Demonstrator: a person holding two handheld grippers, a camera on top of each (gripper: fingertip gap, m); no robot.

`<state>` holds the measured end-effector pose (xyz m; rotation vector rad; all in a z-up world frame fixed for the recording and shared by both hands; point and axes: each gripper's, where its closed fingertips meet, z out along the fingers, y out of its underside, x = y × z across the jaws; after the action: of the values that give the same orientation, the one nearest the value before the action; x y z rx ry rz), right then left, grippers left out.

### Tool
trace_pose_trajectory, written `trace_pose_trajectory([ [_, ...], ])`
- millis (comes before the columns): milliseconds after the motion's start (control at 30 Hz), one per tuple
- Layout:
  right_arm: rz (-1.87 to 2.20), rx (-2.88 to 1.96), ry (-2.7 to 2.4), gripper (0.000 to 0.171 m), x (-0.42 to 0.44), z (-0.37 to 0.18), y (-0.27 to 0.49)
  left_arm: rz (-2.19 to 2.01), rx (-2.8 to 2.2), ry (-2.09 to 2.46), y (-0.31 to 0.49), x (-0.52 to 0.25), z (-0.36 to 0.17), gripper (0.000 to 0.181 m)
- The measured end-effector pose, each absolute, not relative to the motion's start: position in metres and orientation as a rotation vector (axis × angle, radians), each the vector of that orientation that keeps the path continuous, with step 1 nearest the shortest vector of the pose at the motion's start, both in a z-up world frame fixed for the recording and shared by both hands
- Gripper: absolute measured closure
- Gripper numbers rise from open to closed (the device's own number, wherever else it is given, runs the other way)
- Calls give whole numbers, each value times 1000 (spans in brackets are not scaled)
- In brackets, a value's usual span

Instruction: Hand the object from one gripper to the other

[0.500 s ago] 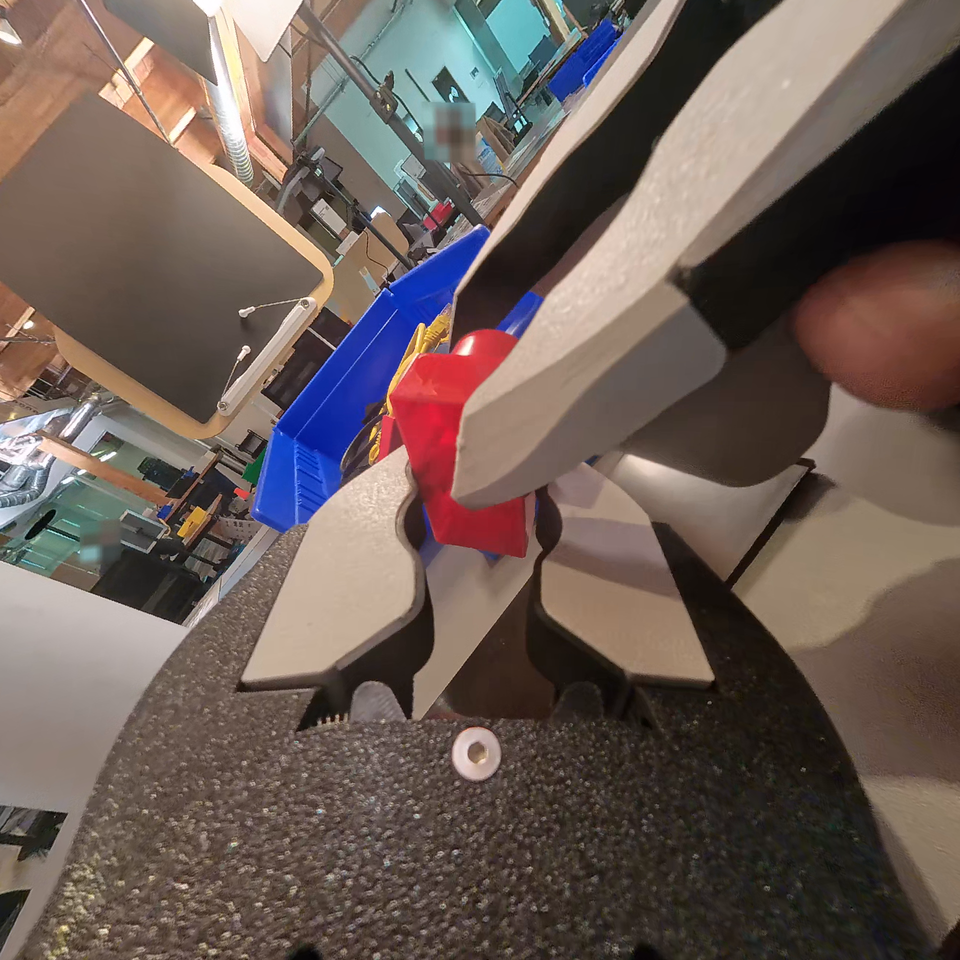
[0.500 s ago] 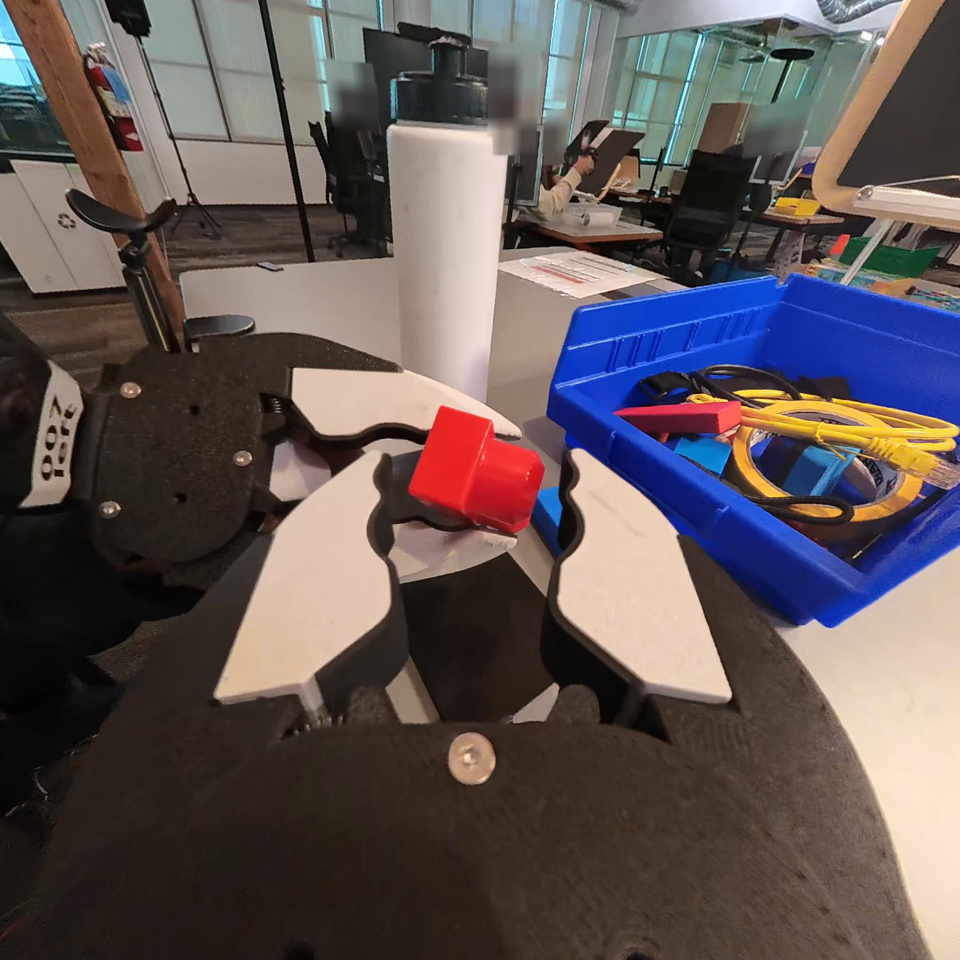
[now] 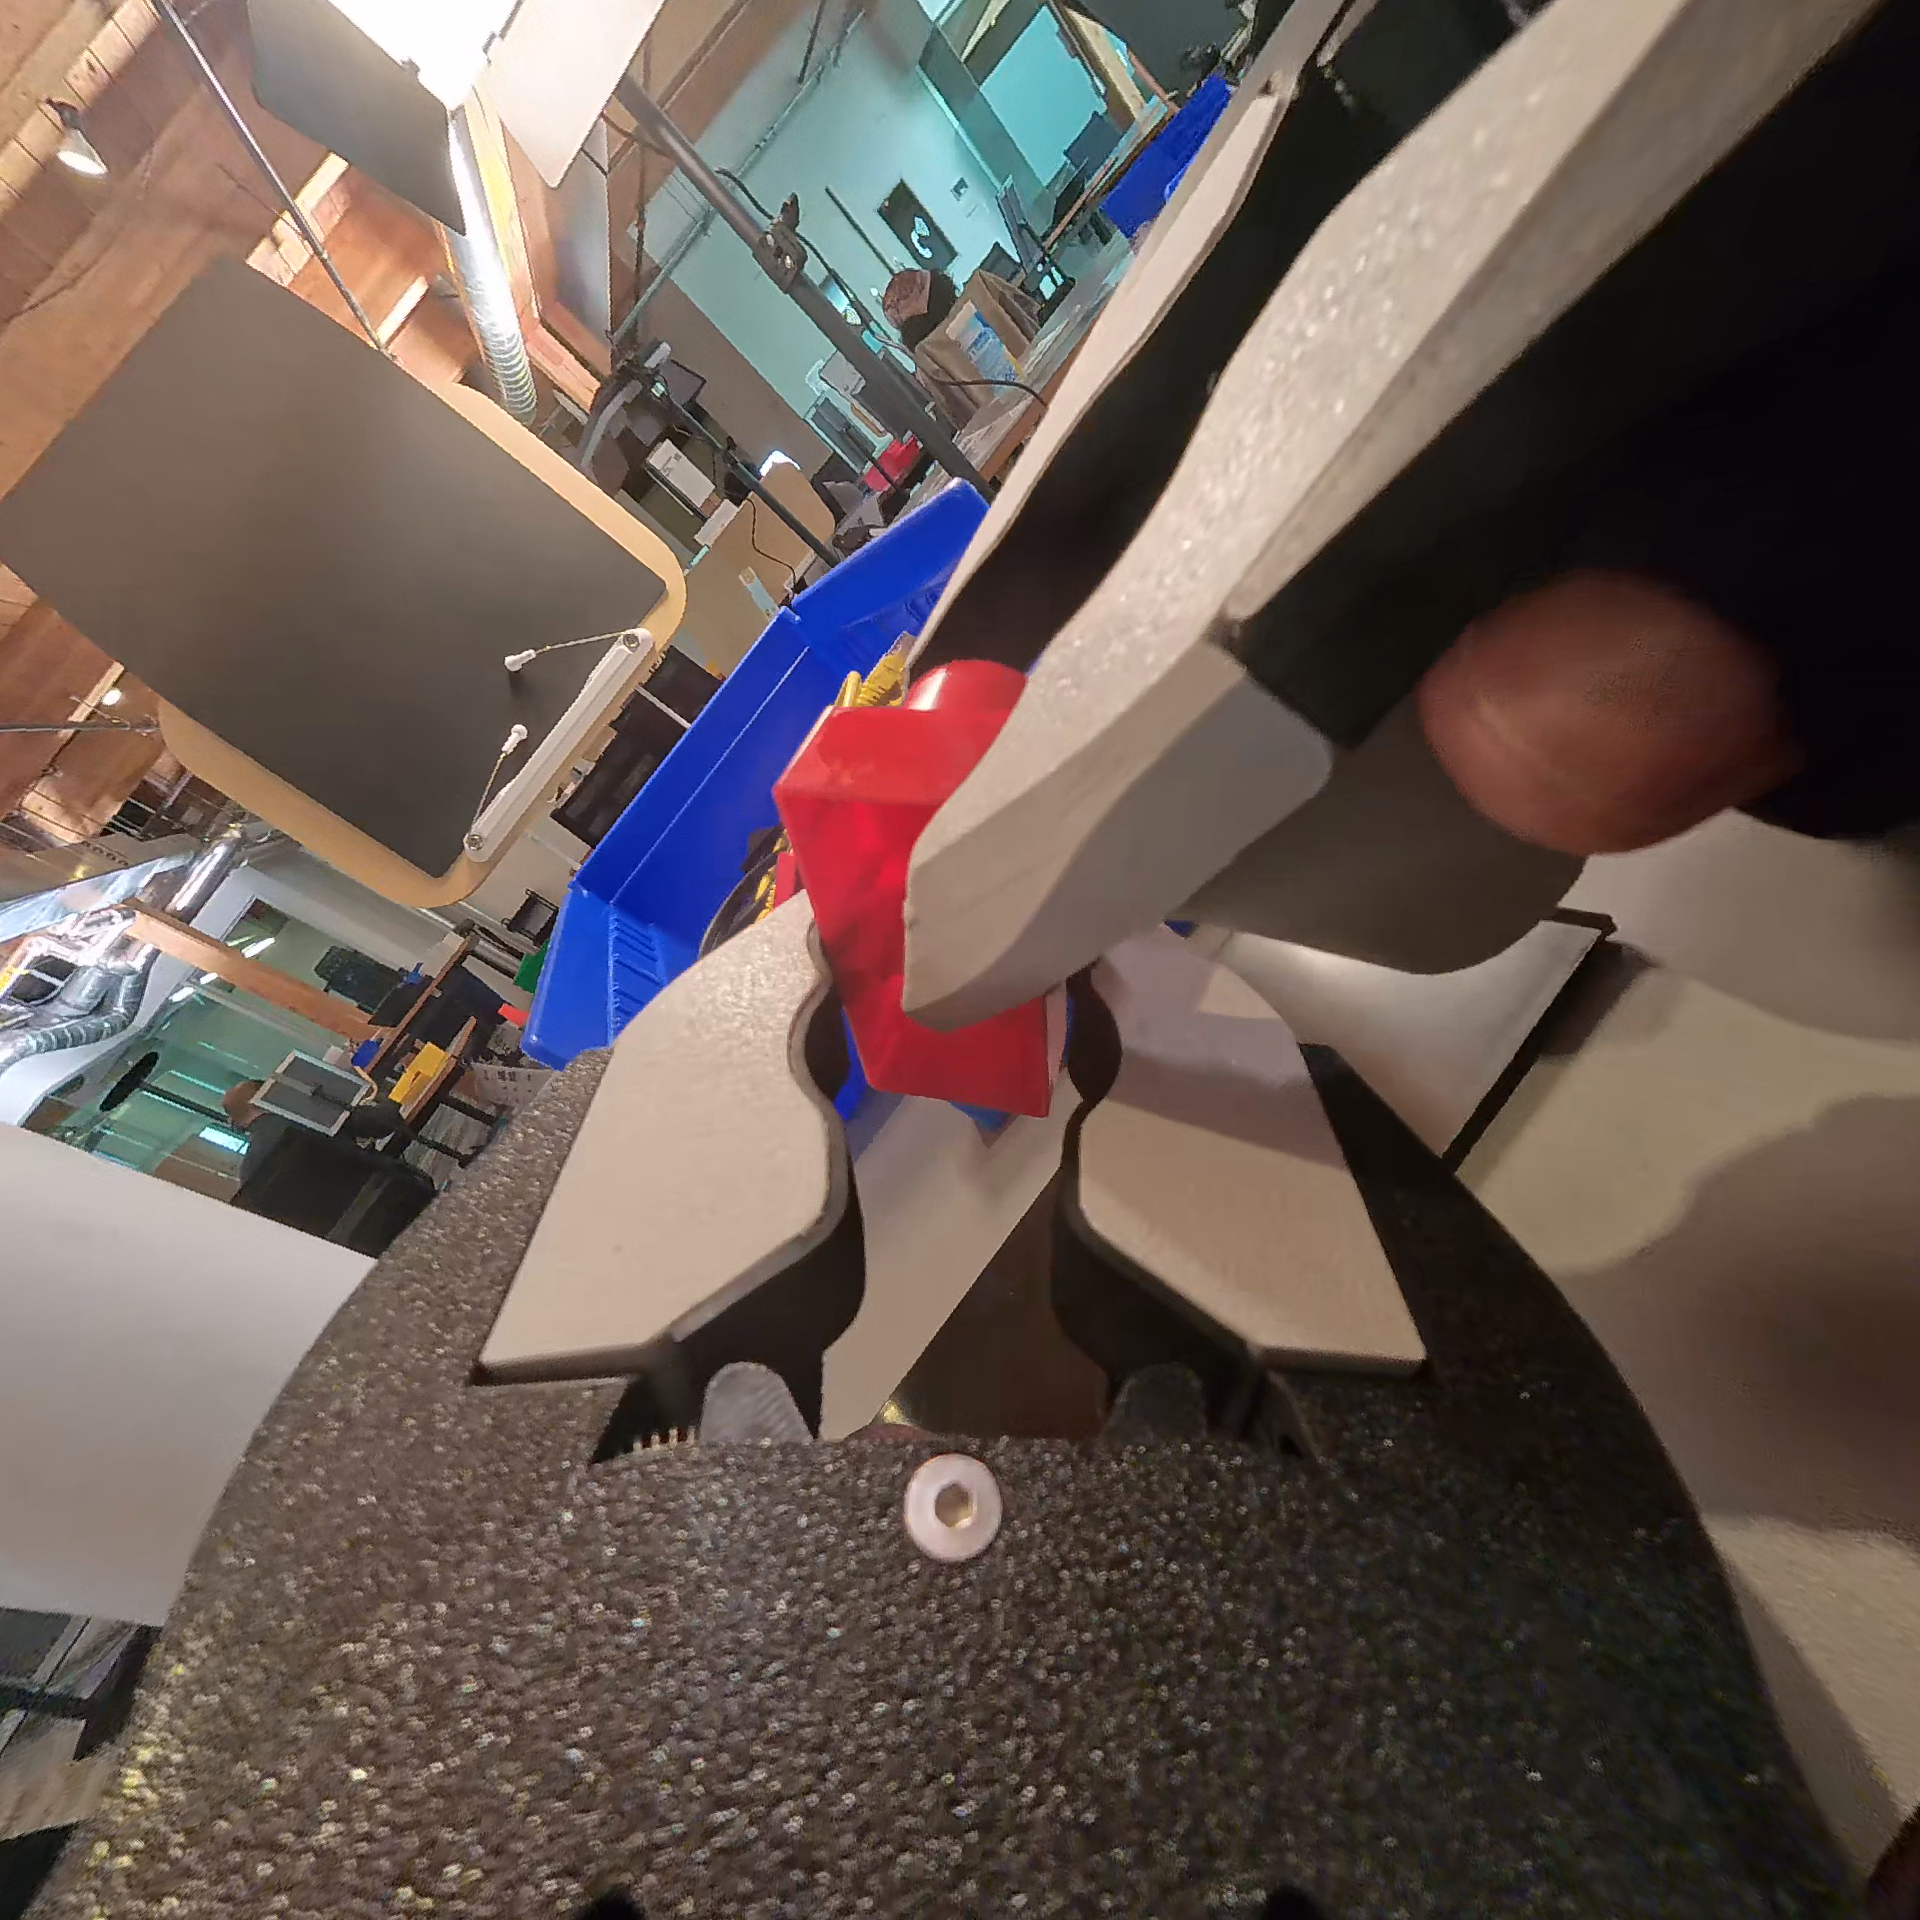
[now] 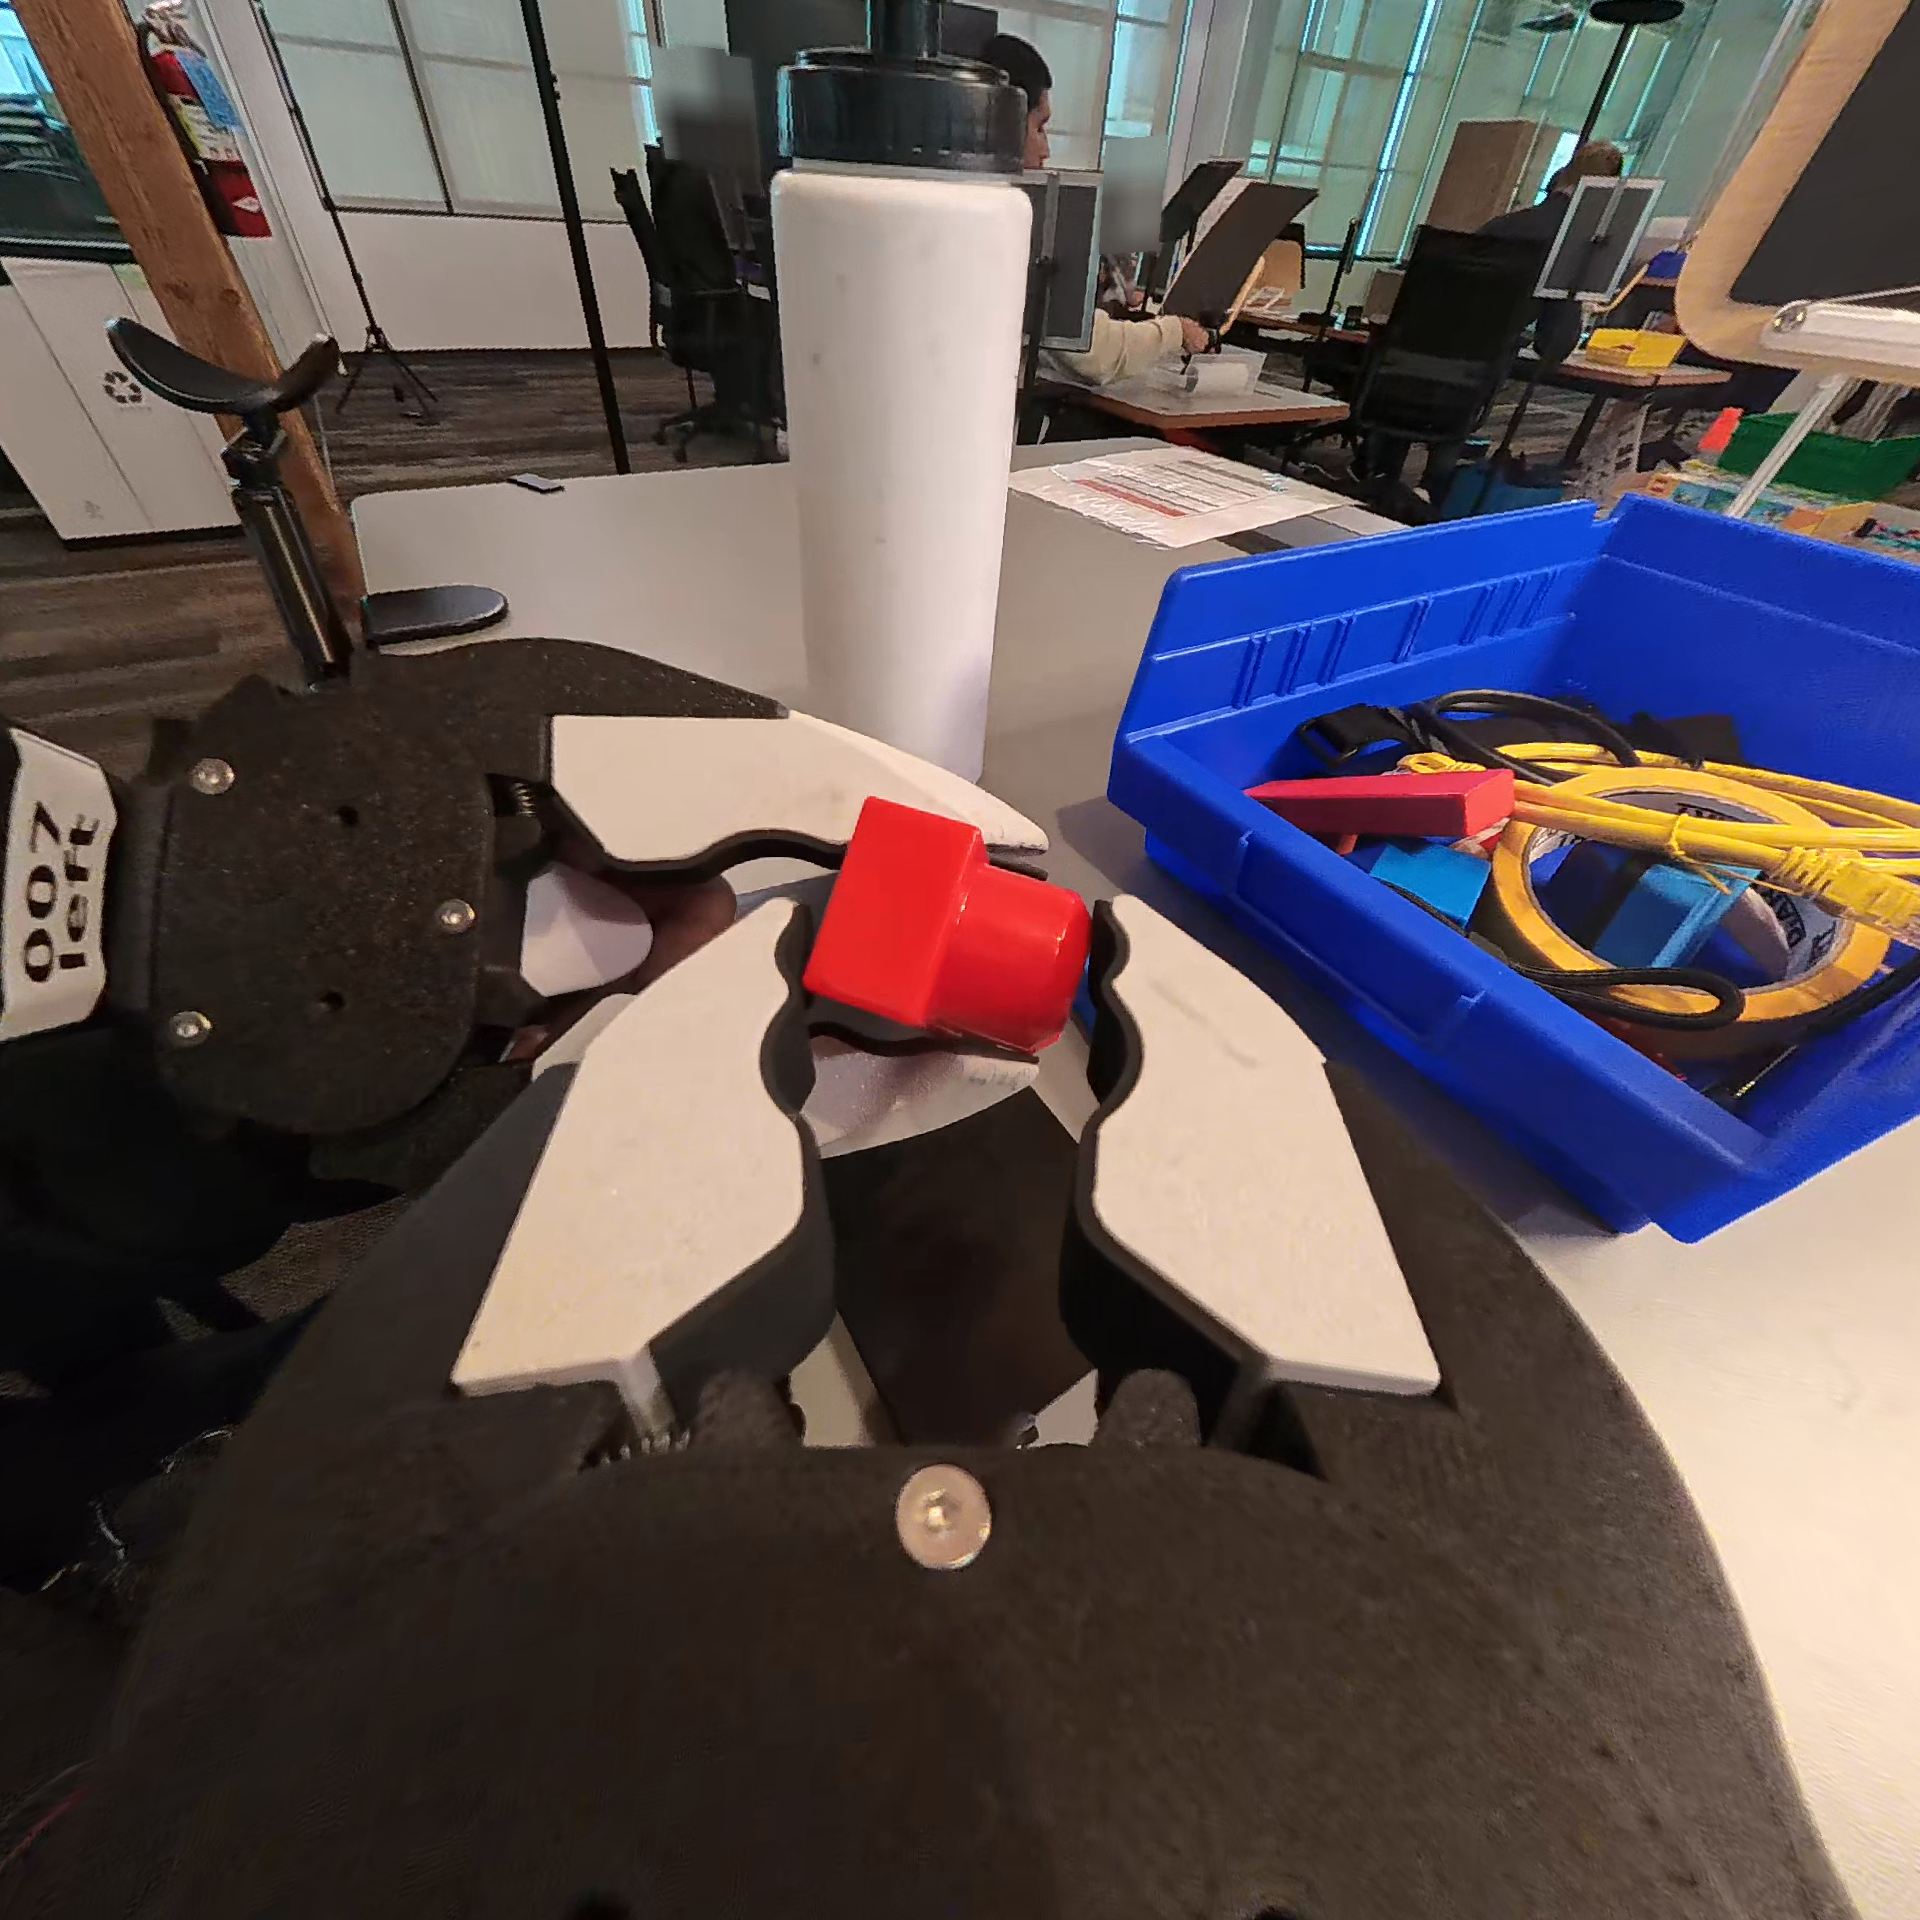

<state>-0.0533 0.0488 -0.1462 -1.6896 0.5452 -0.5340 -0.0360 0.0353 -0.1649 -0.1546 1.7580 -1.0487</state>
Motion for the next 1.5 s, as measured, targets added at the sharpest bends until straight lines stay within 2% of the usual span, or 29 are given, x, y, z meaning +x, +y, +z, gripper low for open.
trace_pose_trajectory([
  [200, -481, -1605, 576, 120, -51, -138, 40, -1107, -139, 1700, 36, -40, -156, 139],
  [367, -281, -1353, 615, 120, -50, -116, 15, -1190, -143, 1657, 37, -43, -146, 121],
  [467, -123, -1247, 610, 120, -55, -107, 11, -1282, -118, 1618, 36, -51, -138, 117],
  [767, 216, -1098, 456, 120, -86, -85, 20, -2083, -134, 1520, 34, -104, -90, 119],
  [900, 345, -1091, 437, 120, -94, -86, 28, -2078, -72, 1565, 25, -109, -93, 117],
  [1000, 375, -1119, 426, 120, -100, -90, 38, -2036, -43, 1514, 26, -111, -93, 133],
  [1033, 372, -1128, 426, 120, -101, -91, 40, -2016, -27, 1495, 27, -112, -93, 140],
  [1200, 100, -1195, 477, 120, -87, -98, 36, -2001, -105, 1547, 31, -105, -95, 142],
  [1367, -349, -1269, 428, 116, -79, -95, 24, -2281, -370, 1704, 41, -98, -93, 143],
  [1500, -513, -1305, 365, 118, -84, -95, 28, -2469, -562, 1801, 43, -91, -98, 143],
])
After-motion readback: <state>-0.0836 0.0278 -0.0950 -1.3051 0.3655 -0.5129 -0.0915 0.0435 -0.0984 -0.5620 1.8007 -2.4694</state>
